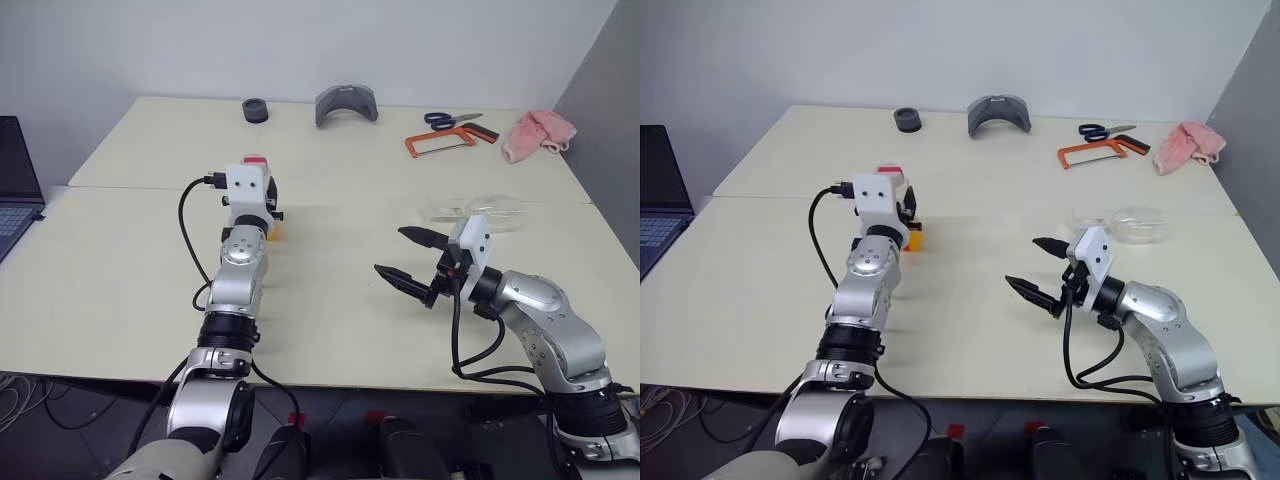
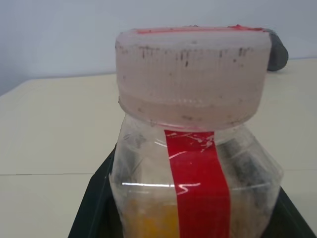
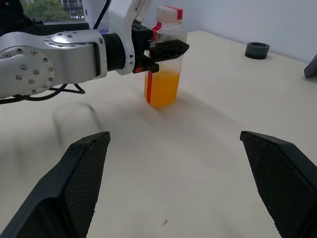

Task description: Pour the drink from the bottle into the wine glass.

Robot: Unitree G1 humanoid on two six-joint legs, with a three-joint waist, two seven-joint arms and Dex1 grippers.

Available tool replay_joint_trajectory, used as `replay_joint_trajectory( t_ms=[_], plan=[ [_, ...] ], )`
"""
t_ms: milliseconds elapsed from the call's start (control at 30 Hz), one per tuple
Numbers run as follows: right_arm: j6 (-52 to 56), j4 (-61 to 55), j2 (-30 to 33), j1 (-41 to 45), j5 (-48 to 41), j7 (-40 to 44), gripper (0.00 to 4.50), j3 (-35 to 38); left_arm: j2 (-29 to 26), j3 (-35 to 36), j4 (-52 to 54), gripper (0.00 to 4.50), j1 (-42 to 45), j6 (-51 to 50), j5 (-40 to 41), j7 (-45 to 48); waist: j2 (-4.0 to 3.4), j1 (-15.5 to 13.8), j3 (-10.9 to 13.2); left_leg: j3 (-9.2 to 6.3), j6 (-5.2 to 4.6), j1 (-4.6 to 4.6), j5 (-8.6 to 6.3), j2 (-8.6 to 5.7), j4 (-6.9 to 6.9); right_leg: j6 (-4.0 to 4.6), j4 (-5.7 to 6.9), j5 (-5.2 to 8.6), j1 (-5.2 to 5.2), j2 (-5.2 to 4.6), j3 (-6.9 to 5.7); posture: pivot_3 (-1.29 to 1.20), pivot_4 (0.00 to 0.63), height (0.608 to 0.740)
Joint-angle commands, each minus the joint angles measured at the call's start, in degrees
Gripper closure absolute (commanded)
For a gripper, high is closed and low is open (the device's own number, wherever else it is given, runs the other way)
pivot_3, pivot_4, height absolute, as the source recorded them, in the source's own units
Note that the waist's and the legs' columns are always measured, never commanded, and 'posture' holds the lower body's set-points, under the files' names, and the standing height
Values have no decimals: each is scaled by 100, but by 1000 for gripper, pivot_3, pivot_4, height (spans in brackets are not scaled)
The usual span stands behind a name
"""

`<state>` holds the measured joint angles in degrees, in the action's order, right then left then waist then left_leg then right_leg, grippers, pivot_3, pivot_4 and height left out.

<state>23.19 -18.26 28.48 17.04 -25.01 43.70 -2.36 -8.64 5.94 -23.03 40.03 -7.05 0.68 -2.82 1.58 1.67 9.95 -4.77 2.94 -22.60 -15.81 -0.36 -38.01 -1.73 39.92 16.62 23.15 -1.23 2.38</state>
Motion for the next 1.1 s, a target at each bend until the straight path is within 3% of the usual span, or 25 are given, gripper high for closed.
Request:
replay_joint_trajectory(
  t_ms=[33,133,333,500,767,1100],
  plan=[
    [-11,-232,48,118,-70,-42,0,163,94,-44,469,2760,0,277,447,681,0,0,0,0,2,-1,1,0,0,0,0,0,0,0,0,0,150,740],
    [145,-433,130,122,-190,-100,0,285,42,-224,659,2767,-84,253,827,1614,0,-1,0,1,18,-2,10,0,0,0,0,0,1,-1,-1,0,150,740],
    [872,-1145,339,221,-875,-305,0,649,-577,-982,1221,2785,-360,-247,1721,4590,-1,26,0,3,20,-3,11,-1,2,0,-2,0,2,4,0,0,150,740],
    [1615,-1481,167,766,-1393,-904,0,676,-886,-1207,1174,2785,-209,-405,2054,5880,-2,37,1,3,-1,1,0,0,2,1,0,0,2,10,2,0,150,740],
    [2090,-1357,-112,1282,-1010,-1524,0,-76,-755,-1306,929,2785,83,-353,2054,6516,-2,18,1,-5,-4,-10,-2,-1,-3,1,-3,0,3,3,-3,0,150,740],
    [1903,-1005,-526,1416,-609,-1689,0,-211,-700,-1298,854,2785,86,-207,1906,6618,-2,22,1,-5,-4,-10,-2,1,-2,1,-2,0,7,5,-2,0,150,740]
  ],
)
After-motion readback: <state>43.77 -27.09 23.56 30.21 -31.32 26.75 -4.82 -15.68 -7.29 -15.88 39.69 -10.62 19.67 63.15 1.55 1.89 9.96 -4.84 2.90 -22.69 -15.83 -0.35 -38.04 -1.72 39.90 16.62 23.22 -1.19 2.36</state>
